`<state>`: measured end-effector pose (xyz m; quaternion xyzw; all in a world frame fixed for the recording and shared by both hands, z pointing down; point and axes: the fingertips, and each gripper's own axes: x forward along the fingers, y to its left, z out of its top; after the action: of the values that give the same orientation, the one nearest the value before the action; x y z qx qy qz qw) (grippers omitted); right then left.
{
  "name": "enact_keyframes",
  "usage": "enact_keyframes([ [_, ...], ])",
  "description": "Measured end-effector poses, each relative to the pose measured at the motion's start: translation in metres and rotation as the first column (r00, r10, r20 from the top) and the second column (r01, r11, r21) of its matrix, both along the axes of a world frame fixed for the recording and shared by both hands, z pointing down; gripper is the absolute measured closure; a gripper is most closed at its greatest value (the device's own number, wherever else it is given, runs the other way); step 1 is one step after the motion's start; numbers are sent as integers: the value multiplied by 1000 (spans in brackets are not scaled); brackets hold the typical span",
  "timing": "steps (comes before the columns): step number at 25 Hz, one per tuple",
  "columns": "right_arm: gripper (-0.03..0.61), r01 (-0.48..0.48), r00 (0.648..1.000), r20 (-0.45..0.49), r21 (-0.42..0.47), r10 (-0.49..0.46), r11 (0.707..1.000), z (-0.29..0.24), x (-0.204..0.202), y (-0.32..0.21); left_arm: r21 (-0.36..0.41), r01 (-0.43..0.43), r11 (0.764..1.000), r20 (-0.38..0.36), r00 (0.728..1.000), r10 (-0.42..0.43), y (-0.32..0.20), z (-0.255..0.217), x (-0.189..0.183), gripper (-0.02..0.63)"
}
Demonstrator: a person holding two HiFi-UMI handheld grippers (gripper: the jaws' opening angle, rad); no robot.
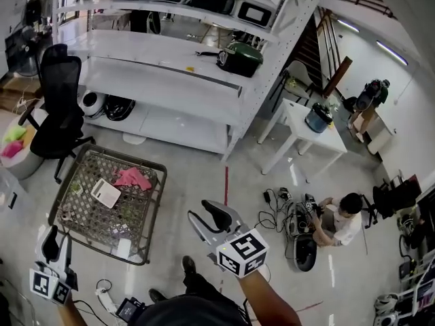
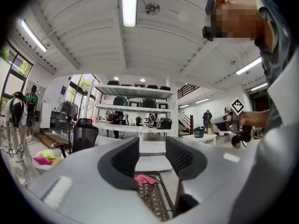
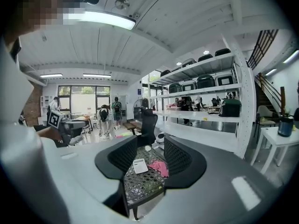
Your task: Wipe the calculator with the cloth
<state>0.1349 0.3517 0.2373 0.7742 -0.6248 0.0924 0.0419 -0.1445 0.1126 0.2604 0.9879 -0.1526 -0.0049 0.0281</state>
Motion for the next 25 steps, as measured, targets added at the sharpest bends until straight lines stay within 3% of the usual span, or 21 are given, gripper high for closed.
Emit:
enact_keyframes([
  [5,417,52,998,37,11,-53,999,12,37,-20,4,62,998,49,997,-62,-5,3,21,390],
  [12,417,157,985,73,33,-159,987,22,93,-60,4,132,991,27,991,-132,-4,-17,66,390],
  [18,417,263,959,100,43,-266,964,32,126,-97,11,246,969,71,967,-246,-5,-12,78,390],
  [25,417,381,915,126,47,-384,923,47,153,-129,27,382,924,121,916,-382,3,-6,81,390],
])
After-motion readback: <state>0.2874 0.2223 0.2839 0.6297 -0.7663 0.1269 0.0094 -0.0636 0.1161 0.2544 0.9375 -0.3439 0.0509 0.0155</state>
